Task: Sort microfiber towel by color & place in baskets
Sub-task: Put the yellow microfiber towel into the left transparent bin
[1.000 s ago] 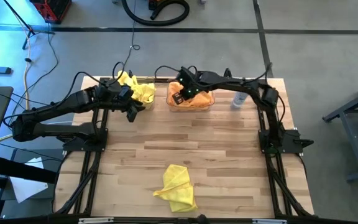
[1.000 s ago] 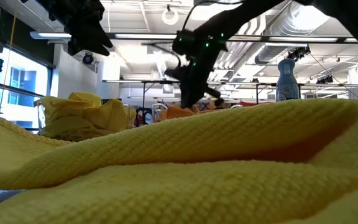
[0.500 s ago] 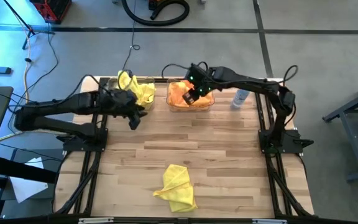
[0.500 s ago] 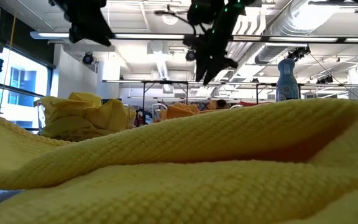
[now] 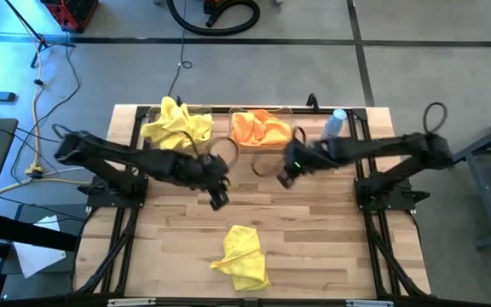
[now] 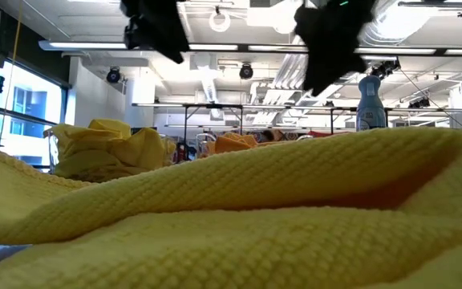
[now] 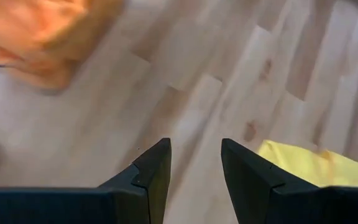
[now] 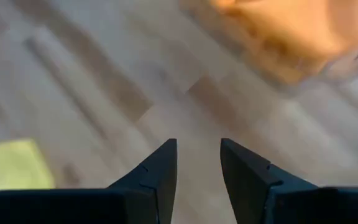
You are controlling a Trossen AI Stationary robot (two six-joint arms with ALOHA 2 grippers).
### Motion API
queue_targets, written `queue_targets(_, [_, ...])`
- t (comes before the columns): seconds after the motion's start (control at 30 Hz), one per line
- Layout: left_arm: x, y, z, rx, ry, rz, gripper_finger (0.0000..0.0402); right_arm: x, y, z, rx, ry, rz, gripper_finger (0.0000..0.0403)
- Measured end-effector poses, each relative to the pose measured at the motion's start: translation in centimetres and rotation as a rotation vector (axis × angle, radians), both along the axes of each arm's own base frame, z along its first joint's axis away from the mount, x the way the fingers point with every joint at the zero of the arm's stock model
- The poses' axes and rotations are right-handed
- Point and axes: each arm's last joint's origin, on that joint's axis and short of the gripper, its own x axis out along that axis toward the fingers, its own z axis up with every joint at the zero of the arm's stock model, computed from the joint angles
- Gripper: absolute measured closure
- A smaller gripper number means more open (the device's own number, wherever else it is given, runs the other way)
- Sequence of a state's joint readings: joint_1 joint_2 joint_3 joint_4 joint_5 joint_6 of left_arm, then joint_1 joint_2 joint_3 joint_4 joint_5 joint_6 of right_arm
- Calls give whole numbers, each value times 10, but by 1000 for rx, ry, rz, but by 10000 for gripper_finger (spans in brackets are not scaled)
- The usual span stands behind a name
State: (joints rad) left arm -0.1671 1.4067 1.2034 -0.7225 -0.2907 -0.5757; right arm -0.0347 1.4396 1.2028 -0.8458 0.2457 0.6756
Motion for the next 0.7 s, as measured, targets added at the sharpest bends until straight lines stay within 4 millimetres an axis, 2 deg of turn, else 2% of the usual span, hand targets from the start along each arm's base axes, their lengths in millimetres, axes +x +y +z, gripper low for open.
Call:
queue_targets(0.17, [34, -37, -10, -13, 95, -76, 271, -45, 45, -7, 58, -83, -25, 286])
queue_targets(0.33, [61, -80, -25, 36, 194, -211, 271, -76, 75, -13, 92, -141, -25, 286])
queue_targets(0.53, [83, -128, -58, 206, 274, -527, 271, -92, 96, -21, 124, -127, 6, 286])
queue_targets(0.7, [98, -160, -93, 276, 243, -814, 271, -96, 105, -22, 128, -132, 26, 286])
